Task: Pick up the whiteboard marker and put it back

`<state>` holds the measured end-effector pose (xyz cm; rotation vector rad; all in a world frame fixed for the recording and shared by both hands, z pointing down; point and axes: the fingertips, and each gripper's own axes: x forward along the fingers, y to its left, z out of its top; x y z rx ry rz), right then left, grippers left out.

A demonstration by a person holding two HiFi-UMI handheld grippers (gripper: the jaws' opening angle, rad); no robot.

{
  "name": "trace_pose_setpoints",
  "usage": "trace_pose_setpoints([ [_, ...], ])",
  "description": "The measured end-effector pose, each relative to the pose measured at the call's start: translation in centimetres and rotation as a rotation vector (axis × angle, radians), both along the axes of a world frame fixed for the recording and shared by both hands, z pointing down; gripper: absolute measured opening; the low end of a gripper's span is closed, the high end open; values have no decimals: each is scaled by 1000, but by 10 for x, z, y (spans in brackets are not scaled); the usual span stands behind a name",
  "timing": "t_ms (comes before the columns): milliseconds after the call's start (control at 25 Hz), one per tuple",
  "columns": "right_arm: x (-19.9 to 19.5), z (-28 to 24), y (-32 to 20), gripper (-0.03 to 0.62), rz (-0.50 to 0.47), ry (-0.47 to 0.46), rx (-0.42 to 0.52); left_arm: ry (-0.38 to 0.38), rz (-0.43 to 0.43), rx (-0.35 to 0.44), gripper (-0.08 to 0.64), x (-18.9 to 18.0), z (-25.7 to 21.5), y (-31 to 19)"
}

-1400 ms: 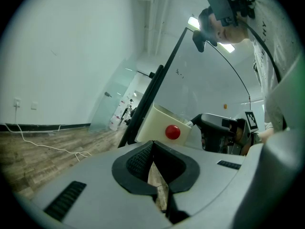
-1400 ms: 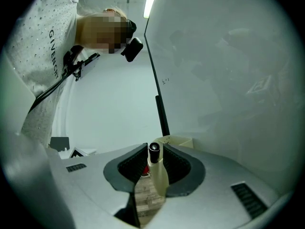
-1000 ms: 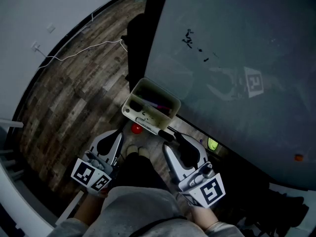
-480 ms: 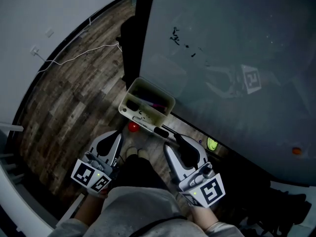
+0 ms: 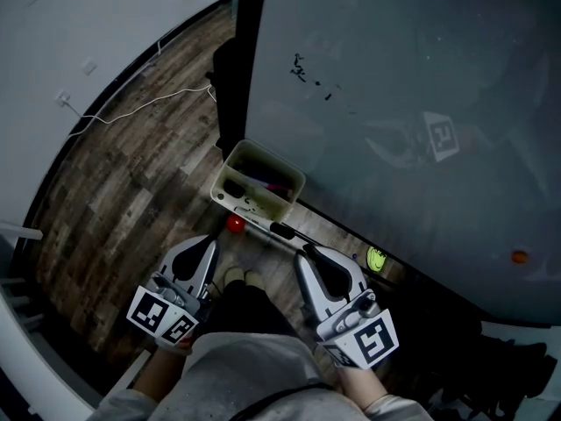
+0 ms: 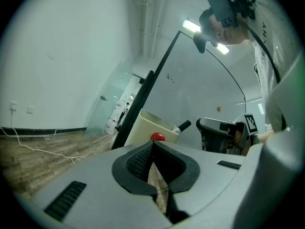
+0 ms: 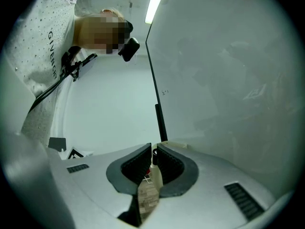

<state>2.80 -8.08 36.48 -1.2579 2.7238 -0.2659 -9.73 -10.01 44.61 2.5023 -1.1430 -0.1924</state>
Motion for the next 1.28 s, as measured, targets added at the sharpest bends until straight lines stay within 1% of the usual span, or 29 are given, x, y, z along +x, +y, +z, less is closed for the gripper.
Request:
trace_pose_setpoints([
  [440, -8, -11, 14, 25, -44, 33, 11, 8, 7, 28, 15, 3, -16, 11],
  [600, -11, -14, 17, 21, -67, 38, 13, 53, 2, 23, 15, 3, -25, 14],
  [680, -13, -15, 19, 20, -80, 43, 13, 63, 6, 31, 15, 5, -30, 14],
  [880, -13, -13, 19, 20, -68, 66, 10, 59, 24, 49, 15, 9, -38, 15],
  [1280, -20, -17, 26, 20, -113, 65, 17, 62, 65, 59, 15, 18, -46, 23],
])
